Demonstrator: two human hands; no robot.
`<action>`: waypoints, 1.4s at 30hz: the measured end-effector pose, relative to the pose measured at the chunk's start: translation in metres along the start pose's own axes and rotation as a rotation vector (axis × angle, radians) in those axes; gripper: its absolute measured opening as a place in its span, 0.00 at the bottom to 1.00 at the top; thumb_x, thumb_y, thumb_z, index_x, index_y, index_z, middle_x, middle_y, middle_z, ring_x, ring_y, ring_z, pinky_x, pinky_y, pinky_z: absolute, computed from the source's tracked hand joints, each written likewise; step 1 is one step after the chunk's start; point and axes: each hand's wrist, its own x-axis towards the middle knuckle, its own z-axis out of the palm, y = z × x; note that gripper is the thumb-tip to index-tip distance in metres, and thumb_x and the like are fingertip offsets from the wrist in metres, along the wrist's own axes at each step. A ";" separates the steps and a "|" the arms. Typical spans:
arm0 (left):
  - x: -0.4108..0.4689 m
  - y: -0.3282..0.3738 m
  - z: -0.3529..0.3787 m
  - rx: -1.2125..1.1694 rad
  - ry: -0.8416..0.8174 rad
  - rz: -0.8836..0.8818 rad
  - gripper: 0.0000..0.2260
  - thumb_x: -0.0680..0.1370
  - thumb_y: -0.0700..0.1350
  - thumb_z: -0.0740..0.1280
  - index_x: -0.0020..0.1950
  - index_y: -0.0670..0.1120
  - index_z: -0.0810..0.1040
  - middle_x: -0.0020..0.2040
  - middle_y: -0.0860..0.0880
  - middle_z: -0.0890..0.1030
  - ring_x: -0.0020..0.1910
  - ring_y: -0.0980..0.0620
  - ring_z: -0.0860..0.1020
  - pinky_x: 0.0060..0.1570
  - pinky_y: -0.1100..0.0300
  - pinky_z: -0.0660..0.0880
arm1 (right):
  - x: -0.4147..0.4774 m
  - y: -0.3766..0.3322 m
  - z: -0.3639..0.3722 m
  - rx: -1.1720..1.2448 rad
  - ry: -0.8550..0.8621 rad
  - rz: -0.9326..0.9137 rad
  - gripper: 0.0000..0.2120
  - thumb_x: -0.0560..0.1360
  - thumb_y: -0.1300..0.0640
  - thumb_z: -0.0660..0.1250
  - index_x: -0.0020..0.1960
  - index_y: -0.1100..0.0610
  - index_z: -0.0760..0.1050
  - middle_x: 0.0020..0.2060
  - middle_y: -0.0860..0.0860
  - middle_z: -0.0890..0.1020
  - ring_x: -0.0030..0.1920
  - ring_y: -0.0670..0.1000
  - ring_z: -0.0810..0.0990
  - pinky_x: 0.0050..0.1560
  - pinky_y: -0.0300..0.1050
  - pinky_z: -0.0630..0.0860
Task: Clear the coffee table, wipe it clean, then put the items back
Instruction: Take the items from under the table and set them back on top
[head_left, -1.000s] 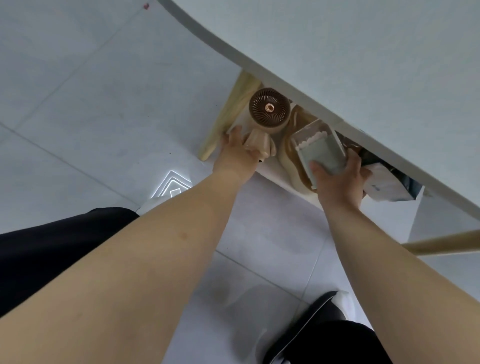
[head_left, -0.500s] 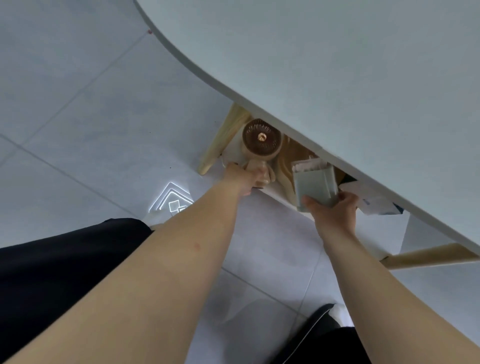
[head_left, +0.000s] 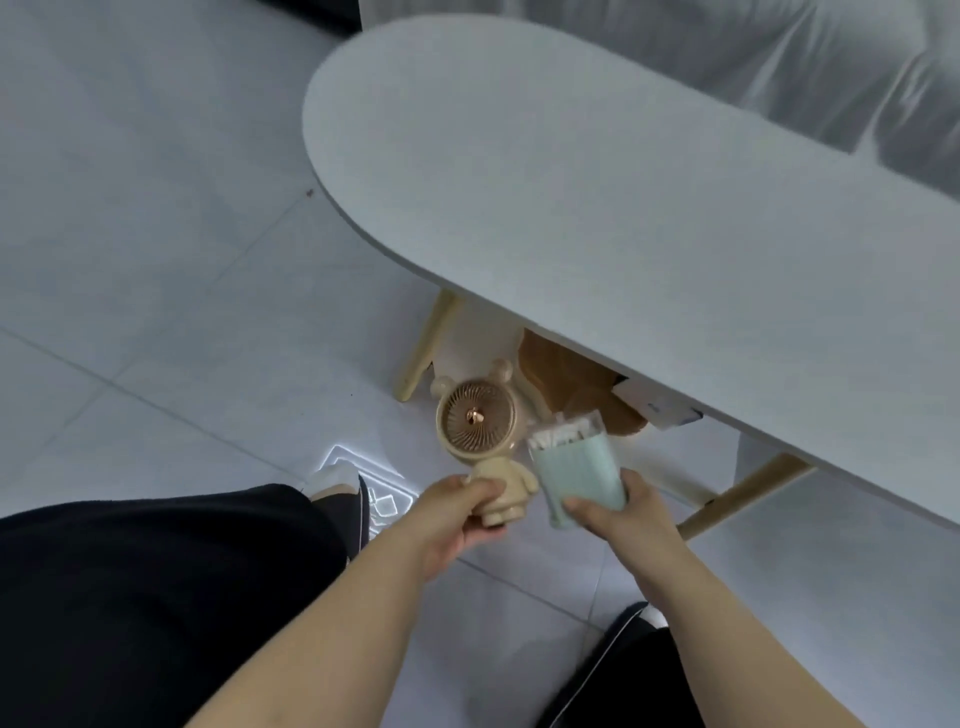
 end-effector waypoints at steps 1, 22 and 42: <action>-0.017 -0.001 0.000 0.018 -0.012 0.009 0.07 0.76 0.37 0.60 0.40 0.44 0.74 0.37 0.47 0.77 0.33 0.56 0.78 0.36 0.64 0.78 | -0.015 -0.004 -0.002 0.000 -0.017 -0.014 0.20 0.69 0.61 0.71 0.57 0.58 0.68 0.46 0.53 0.77 0.46 0.51 0.76 0.42 0.42 0.73; -0.127 0.192 -0.006 0.260 0.380 0.841 0.11 0.69 0.38 0.71 0.40 0.52 0.73 0.39 0.56 0.78 0.36 0.61 0.77 0.32 0.70 0.73 | -0.071 -0.170 -0.026 0.200 0.049 -0.369 0.14 0.70 0.63 0.69 0.52 0.56 0.67 0.41 0.48 0.76 0.39 0.45 0.75 0.28 0.30 0.72; 0.034 0.308 -0.002 0.482 0.839 0.922 0.18 0.62 0.49 0.75 0.41 0.53 0.66 0.47 0.47 0.80 0.53 0.42 0.77 0.49 0.51 0.74 | 0.161 -0.311 0.063 0.031 0.066 -0.592 0.17 0.71 0.60 0.68 0.55 0.57 0.64 0.50 0.51 0.71 0.47 0.49 0.72 0.45 0.40 0.67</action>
